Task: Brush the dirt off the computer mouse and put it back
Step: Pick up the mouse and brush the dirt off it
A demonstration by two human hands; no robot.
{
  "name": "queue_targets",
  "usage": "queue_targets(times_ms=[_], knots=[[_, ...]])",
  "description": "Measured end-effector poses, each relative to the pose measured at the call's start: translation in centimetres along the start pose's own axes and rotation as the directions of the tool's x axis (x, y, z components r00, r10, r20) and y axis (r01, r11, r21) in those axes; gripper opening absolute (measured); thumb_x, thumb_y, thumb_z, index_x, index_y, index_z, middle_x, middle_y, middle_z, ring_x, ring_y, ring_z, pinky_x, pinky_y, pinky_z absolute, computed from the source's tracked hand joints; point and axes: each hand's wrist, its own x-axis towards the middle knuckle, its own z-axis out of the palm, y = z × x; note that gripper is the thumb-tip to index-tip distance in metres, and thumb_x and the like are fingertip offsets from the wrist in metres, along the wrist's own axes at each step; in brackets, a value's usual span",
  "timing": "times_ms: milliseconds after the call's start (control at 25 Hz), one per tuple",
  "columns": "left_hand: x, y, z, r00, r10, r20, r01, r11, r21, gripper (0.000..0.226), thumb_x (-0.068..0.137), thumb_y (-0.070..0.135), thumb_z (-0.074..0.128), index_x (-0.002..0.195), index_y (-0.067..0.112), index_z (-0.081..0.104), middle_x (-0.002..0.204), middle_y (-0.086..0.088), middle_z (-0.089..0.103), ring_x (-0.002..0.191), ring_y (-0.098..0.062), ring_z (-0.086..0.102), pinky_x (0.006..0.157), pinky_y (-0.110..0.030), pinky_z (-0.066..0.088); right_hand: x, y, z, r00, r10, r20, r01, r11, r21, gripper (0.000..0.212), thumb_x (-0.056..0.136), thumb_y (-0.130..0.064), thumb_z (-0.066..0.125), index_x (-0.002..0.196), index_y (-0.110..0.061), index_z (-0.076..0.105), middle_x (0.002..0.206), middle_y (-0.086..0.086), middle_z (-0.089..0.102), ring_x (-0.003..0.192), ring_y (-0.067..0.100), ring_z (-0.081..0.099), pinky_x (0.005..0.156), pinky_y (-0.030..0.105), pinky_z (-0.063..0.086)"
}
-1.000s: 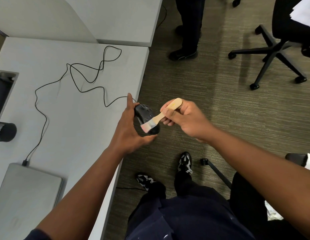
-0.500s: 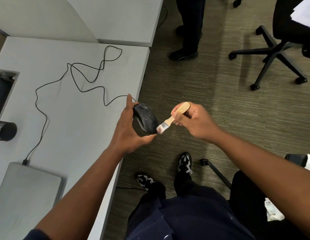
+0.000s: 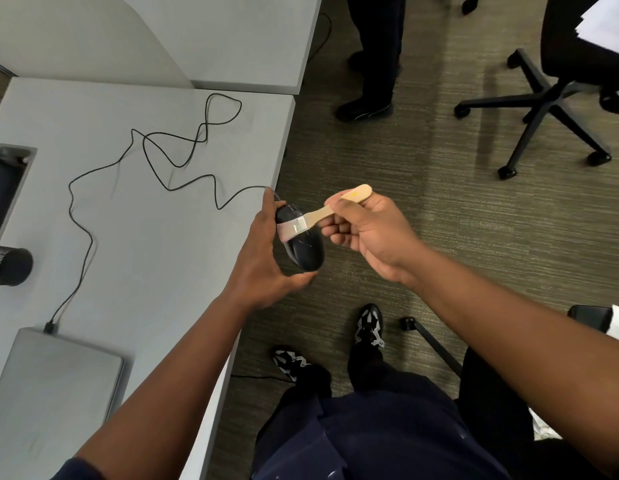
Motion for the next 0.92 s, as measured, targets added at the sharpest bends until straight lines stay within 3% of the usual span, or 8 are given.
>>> queue_targets(times_ms=[240, 440, 520, 640, 800, 920], knots=[[0.1, -0.4, 0.1, 0.999, 0.002, -0.040, -0.001, 0.999, 0.039, 0.151, 0.067, 0.040, 0.099, 0.171, 0.020, -0.008, 0.162, -0.002, 0.041, 0.148, -0.018, 0.044, 0.121, -0.034, 0.042, 0.3, 0.3, -0.3, 0.997, -0.029, -0.067, 0.019, 0.990, -0.141, 0.009, 0.103, -0.013, 0.064, 0.104, -0.008, 0.071, 0.078, 0.004, 0.077, 0.071, 0.012, 0.070, 0.064, 0.022, 0.057], [-0.2, -1.0, 0.2, 0.996, -0.050, -0.071, 0.049, 0.999, -0.015, 0.149, 0.065, 0.056, 0.095, 0.167, 0.045, -0.013, 0.163, 0.010, 0.037, 0.148, -0.008, 0.043, 0.114, -0.010, 0.034, 0.3, 0.1, -1.8, 0.997, -0.057, -0.060, 0.038, 0.961, -0.275, 0.006, 0.101, -0.012, 0.065, 0.100, -0.011, 0.071, 0.077, 0.003, 0.078, 0.070, 0.010, 0.071, 0.064, 0.020, 0.056], [-0.4, -1.3, 0.0, 0.995, -0.058, -0.075, 0.058, 0.998, -0.007, 0.149, 0.063, 0.060, 0.095, 0.166, 0.048, -0.012, 0.167, 0.012, 0.033, 0.151, -0.008, 0.040, 0.115, -0.012, 0.032, 0.4, 0.1, -2.4, 0.993, -0.084, -0.080, 0.052, 0.940, -0.336, 0.007, 0.101, -0.014, 0.065, 0.098, -0.014, 0.071, 0.075, 0.002, 0.077, 0.069, 0.008, 0.070, 0.064, 0.020, 0.056], [-0.5, -1.9, 0.0, 0.996, -0.054, -0.069, 0.055, 0.998, 0.017, 0.148, 0.065, 0.056, 0.098, 0.171, 0.035, -0.004, 0.169, 0.009, 0.030, 0.153, -0.011, 0.038, 0.119, -0.021, 0.034, 0.6, 0.1, -3.1, 0.976, -0.157, -0.151, 0.085, 0.912, -0.402, 0.011, 0.100, -0.013, 0.063, 0.094, -0.017, 0.071, 0.074, 0.000, 0.075, 0.067, 0.006, 0.068, 0.064, 0.021, 0.054], [-0.6, -1.8, 0.1, 0.997, -0.055, -0.055, 0.057, 0.998, 0.037, 0.147, 0.066, 0.047, 0.100, 0.171, 0.027, 0.000, 0.169, 0.010, 0.028, 0.154, -0.009, 0.035, 0.119, -0.012, 0.031, 0.7, 0.1, -2.8, 0.981, -0.158, -0.117, 0.131, 0.969, -0.210, 0.010, 0.102, -0.012, 0.062, 0.098, -0.013, 0.071, 0.076, 0.001, 0.076, 0.071, 0.010, 0.070, 0.065, 0.023, 0.056], [-0.6, -1.4, 0.2, 0.998, -0.046, -0.044, 0.047, 0.998, 0.034, 0.144, 0.067, 0.045, 0.098, 0.171, 0.025, 0.001, 0.169, 0.008, 0.026, 0.155, -0.011, 0.033, 0.122, -0.021, 0.033, 0.7, 0.3, -2.3, 0.997, -0.075, 0.004, 0.075, 0.995, -0.067, 0.008, 0.103, -0.012, 0.063, 0.102, -0.012, 0.072, 0.082, 0.006, 0.077, 0.075, 0.014, 0.071, 0.068, 0.024, 0.057]])
